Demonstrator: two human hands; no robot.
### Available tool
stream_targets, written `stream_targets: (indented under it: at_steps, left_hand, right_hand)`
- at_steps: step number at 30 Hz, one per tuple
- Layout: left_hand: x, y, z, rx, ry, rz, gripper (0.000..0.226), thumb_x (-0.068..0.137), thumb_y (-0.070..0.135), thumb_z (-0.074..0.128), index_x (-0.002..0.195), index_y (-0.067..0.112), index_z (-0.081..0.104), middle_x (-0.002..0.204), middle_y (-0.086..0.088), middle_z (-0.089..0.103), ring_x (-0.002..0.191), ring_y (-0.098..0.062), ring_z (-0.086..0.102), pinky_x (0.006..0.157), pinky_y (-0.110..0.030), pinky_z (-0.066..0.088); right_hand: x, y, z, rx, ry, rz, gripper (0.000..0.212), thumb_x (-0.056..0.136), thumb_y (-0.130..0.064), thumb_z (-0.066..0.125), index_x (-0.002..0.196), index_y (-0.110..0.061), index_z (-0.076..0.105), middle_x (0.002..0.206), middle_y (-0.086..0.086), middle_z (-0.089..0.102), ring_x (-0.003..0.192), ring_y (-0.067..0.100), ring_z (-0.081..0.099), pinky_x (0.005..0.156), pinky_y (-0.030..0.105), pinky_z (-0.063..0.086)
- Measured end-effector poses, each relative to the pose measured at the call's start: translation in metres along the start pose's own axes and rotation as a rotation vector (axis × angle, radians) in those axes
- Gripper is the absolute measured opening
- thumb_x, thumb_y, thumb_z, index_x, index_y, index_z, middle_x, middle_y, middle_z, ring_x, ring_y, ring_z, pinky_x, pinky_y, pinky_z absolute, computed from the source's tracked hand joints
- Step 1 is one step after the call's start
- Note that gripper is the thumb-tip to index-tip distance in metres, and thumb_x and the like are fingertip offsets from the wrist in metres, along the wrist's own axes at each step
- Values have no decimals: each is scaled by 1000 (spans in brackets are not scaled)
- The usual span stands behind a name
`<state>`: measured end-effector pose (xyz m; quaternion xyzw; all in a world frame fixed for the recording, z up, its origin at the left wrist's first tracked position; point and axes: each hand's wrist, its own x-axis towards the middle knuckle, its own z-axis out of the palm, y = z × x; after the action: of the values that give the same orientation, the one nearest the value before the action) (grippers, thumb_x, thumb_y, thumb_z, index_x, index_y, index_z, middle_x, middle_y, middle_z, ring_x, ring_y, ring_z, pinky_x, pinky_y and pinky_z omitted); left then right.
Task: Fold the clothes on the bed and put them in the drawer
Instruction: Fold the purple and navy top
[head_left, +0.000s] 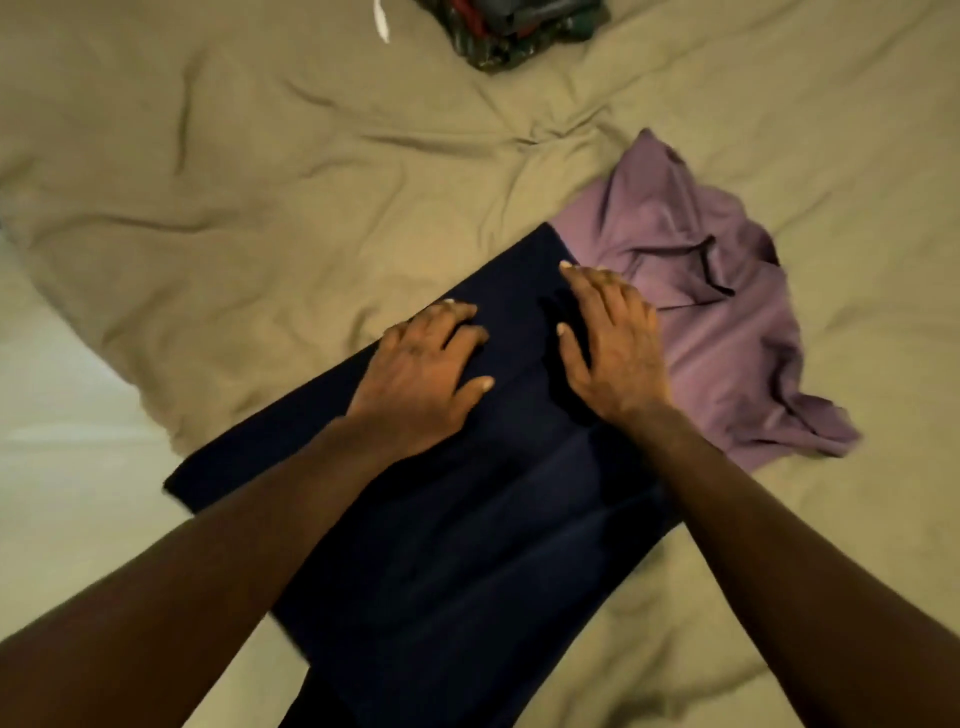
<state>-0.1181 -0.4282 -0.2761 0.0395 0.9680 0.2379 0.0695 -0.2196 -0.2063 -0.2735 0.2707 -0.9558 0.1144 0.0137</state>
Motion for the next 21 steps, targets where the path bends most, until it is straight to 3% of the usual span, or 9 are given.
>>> stream_targets:
  at_steps: [3,5,7,9,12,15,18,19,21]
  left_hand:
    - [88,27,9,69,-67,96,65,101,56,46,155,20,37,169,-3,21,158,-23,13,122,-50,26]
    - [143,45,12,81,-122,106,73,102,59,40,161,18,26,172,-5,12,159,-24,7,124,-51,20]
    - [192,60,15,71,-184,54,80,102,65,35,163,17,17,173,-5,4,159,-25,3,125,-52,16]
    - [235,71,20,107,-225,20,86,100,69,33,165,18,10,173,-4,-2,159,-26,1,125,-54,14]
    - [286,89,26,257,-273,113,97,94,73,41,165,18,4,173,-3,-5,159,-26,0,123,-58,13]
    - [309,99,22,293,-167,329,86,93,68,47,161,23,23,173,-4,7,158,-29,9,123,-56,16]
    - [326,101,25,21,216,46,61,97,51,47,150,23,43,163,-10,32,147,-33,33,117,-48,31]
    - [333,98,27,-68,293,-153,55,97,46,48,146,20,48,155,-11,42,141,-34,41,114,-45,37]
    - [346,91,27,-167,200,-450,49,94,49,54,132,17,62,139,-11,60,128,-32,56,105,-40,46]
  right_hand:
    - [32,53,-10,-118,-127,167,61,101,-47,37,157,-22,37,160,8,39,148,34,33,112,53,33]
    - [47,84,-13,-89,-220,442,64,105,-53,29,161,-23,25,166,9,25,153,36,20,119,58,23]
    - [49,108,-12,-4,-254,739,66,106,-52,32,162,-22,18,168,12,19,155,37,13,121,58,18]
    - [37,119,-10,37,-258,867,62,104,-46,39,160,-25,25,166,12,23,154,35,13,120,58,22]
    - [5,125,-3,201,93,772,42,93,-16,49,132,-20,63,134,14,58,129,38,49,106,51,44]
    - [-15,116,-6,477,520,956,31,81,-9,46,99,-19,70,99,4,68,97,30,63,92,44,52]
    - [-11,111,-13,682,479,1204,22,91,-25,59,111,-17,67,91,-4,68,96,26,66,90,30,49]
    - [-5,110,-15,691,400,1239,36,93,-42,62,121,-18,64,98,-2,70,103,27,66,94,33,50]
    - [12,106,-20,646,234,1240,71,90,-69,53,145,-25,47,132,7,64,121,31,60,103,42,48]
